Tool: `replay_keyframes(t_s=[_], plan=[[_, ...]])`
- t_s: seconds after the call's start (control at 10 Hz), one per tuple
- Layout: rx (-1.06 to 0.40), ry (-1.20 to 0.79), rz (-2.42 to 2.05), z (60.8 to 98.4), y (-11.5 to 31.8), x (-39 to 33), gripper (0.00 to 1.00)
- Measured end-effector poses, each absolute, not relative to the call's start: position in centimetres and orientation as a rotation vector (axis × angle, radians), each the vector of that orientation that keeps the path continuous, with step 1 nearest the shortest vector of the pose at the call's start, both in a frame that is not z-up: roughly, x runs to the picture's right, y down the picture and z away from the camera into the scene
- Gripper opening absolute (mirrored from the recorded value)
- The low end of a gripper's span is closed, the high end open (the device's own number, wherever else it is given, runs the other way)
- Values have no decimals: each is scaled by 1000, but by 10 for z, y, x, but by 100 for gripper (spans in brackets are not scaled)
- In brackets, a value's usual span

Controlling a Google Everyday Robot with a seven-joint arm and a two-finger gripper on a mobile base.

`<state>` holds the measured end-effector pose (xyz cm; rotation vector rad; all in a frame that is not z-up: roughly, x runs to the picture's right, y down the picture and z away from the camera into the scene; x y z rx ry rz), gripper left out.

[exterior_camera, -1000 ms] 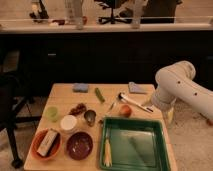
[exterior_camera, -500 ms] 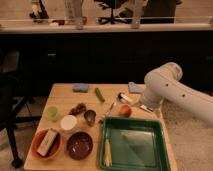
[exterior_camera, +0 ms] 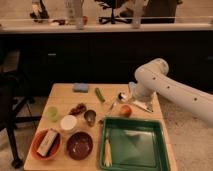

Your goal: Place apple in plastic cup

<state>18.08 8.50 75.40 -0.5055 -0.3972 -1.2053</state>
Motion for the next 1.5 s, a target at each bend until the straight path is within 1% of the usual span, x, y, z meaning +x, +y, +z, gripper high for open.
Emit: replay_keyframes(t_s=[0.3,1.2,1.5], plan=[[-492,-463,-1276,770,86,174,80],[-496,-464,-1285,772,87,174,80],[-512,-458,-1318,792,88,155,80]])
